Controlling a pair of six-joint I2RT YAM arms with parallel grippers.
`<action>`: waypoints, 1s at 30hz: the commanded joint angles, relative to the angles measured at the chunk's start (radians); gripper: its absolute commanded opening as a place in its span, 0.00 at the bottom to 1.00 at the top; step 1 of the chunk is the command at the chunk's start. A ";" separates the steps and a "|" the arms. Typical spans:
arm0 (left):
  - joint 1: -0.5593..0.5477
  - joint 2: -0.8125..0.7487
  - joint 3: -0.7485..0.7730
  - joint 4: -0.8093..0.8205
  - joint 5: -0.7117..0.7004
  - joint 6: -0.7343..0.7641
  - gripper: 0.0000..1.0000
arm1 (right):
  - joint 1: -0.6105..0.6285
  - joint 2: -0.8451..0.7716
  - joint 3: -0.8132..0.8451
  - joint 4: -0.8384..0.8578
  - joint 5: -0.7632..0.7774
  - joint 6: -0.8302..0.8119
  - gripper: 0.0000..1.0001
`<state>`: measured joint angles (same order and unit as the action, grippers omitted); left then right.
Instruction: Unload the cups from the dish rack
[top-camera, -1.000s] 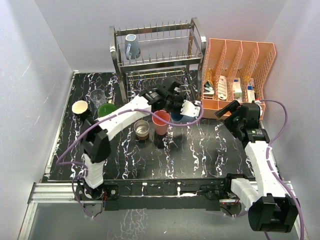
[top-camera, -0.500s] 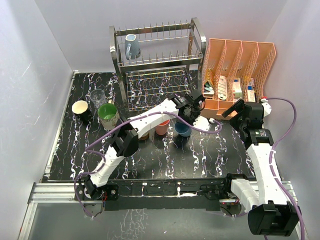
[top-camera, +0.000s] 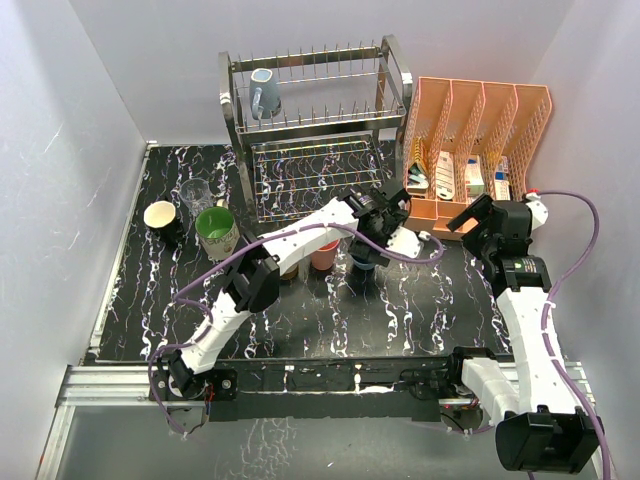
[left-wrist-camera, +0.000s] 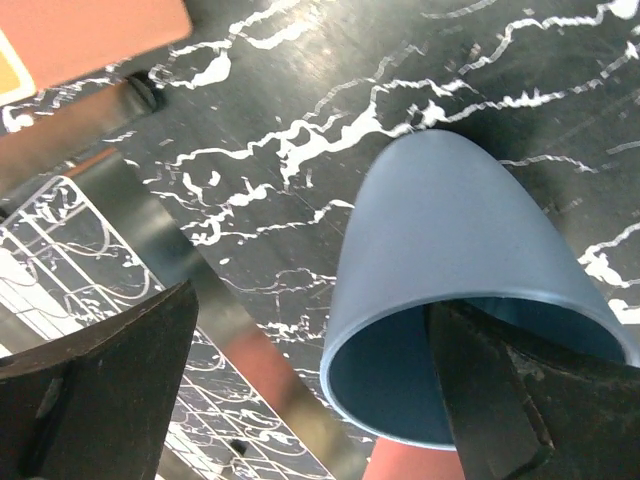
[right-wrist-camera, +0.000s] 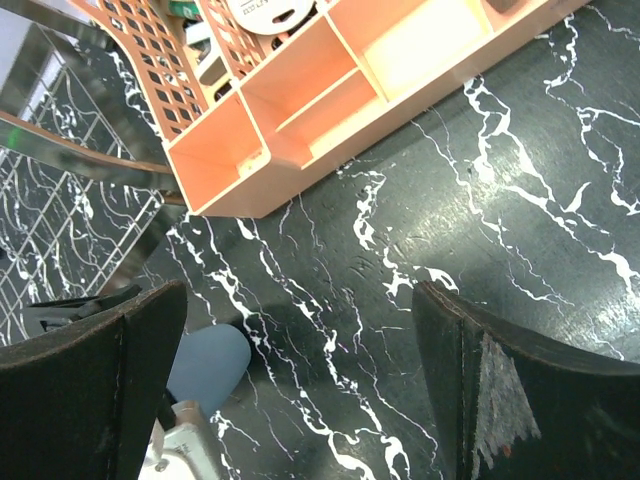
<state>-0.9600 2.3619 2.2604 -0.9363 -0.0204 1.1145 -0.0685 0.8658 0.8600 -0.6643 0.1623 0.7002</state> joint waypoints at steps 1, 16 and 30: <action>-0.011 -0.134 -0.005 0.120 -0.035 -0.045 0.95 | -0.006 -0.008 0.092 0.045 0.007 -0.024 0.98; 0.007 -0.488 -0.116 0.090 0.004 -0.220 0.97 | 0.028 0.197 0.540 0.101 -0.174 -0.082 0.98; 0.409 -1.145 -0.892 0.061 0.344 -0.493 0.96 | 0.808 0.885 1.519 -0.001 0.184 -0.387 0.98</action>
<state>-0.6453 1.3567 1.4784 -0.8471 0.1917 0.7029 0.6415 1.5726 2.1674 -0.6422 0.2417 0.4660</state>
